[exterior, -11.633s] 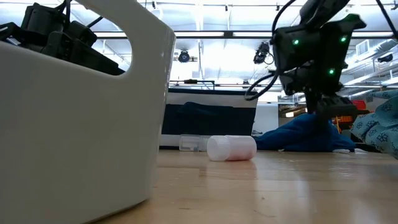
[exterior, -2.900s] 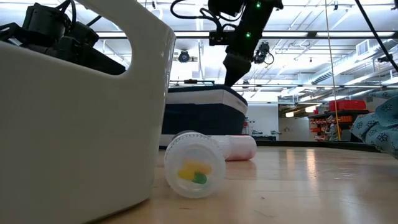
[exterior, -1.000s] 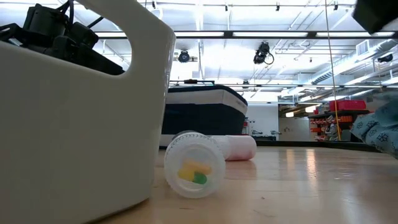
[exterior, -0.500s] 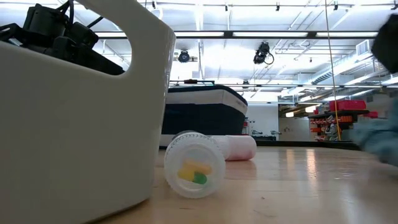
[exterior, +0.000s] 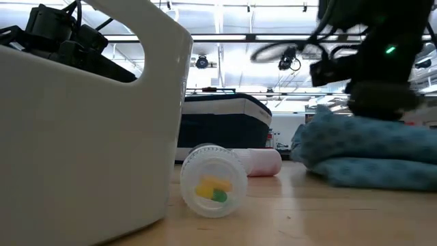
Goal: Pick & place medical supplies in basket/bin
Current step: Put the blue patient gown into the blue laundry bin
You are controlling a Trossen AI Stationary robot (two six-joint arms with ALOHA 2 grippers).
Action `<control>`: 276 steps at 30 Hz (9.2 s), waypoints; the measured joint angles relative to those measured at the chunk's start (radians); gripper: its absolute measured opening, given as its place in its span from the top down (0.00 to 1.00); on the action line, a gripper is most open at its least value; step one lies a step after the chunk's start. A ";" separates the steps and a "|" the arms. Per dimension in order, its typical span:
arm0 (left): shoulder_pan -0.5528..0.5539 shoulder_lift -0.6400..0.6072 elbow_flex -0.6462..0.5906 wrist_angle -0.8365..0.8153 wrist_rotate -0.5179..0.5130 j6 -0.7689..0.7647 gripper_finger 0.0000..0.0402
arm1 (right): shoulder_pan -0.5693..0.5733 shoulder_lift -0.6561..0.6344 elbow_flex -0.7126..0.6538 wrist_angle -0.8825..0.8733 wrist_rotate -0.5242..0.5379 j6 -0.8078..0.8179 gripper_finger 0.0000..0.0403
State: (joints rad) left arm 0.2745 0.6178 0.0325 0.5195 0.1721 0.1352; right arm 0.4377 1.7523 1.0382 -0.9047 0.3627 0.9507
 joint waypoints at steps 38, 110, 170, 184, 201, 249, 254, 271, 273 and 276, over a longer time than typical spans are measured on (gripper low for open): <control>0.000 0.000 0.000 -0.022 -0.007 0.007 0.27 | -0.092 -0.108 0.167 -0.239 -0.123 -0.301 0.31; 0.000 0.000 0.000 -0.035 0.008 0.007 0.27 | -0.105 -0.013 0.159 0.172 -0.170 -0.476 0.90; 0.000 0.000 0.000 -0.027 0.012 0.010 0.27 | -0.506 -0.196 0.166 1.247 0.198 -1.362 0.90; 0.000 0.000 0.000 -0.038 0.012 0.011 0.27 | -0.630 -0.129 0.166 0.882 0.040 -1.062 0.90; 0.001 0.000 0.000 -0.035 0.009 0.012 0.27 | -0.827 0.115 0.170 0.720 -0.401 -0.931 0.90; 0.001 0.000 0.000 -0.045 0.008 0.015 0.27 | -0.621 -0.066 0.179 0.775 -0.072 -1.107 0.97; 0.001 0.000 0.000 -0.045 0.008 0.015 0.27 | -0.595 -0.066 0.219 0.776 -0.042 -1.114 0.98; 0.001 0.000 0.000 -0.047 0.008 0.014 0.27 | -0.598 -0.067 0.299 0.594 -0.091 -1.079 0.44; 0.001 0.000 0.000 -0.047 0.008 0.014 0.27 | -0.595 -0.067 0.299 0.569 -0.103 -1.061 0.39; 0.001 0.000 0.000 -0.047 0.008 0.014 0.27 | -0.585 -0.067 0.299 0.550 -0.104 -1.036 0.35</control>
State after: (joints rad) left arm 0.2756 0.6182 0.0326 0.4721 0.1806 0.1497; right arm -0.1470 1.6855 1.3376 -0.3549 0.2588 -0.0853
